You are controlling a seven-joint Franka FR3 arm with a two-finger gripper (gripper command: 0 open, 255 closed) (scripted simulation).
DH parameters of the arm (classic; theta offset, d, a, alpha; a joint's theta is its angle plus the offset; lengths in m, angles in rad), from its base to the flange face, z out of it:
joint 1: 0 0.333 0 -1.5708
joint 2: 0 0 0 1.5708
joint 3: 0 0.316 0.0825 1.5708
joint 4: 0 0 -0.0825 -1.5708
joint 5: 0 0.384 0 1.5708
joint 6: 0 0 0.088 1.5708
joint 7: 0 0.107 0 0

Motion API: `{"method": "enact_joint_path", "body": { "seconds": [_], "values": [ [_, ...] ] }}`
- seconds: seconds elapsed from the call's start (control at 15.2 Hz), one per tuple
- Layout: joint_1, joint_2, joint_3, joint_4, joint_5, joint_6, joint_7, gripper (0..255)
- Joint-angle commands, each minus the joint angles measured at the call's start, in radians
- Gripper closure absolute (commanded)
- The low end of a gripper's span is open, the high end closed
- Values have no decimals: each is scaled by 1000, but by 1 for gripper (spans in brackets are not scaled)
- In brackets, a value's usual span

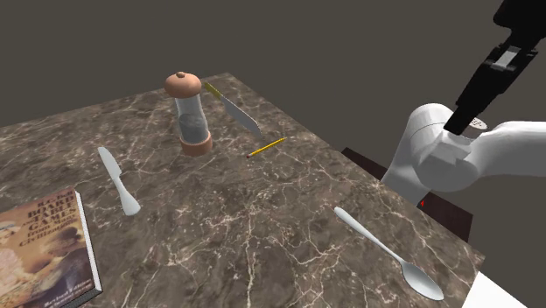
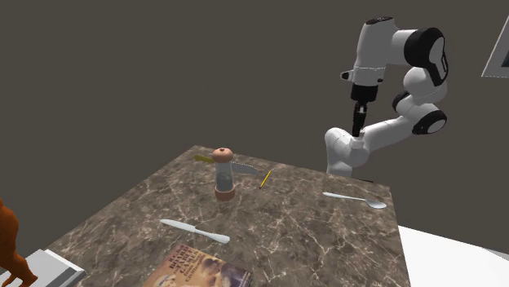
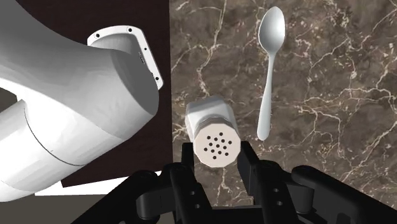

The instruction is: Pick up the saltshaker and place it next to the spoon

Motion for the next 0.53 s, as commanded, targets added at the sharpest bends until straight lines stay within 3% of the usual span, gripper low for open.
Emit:
{"method": "enact_joint_path", "body": {
  "seconds": [0.0, 0.46],
  "values": [
    [3, -19, 9, -32, 9, 15, -1, 255],
    [18, -94, 36, -151, 35, 58, -8, 255]
  ]
}}
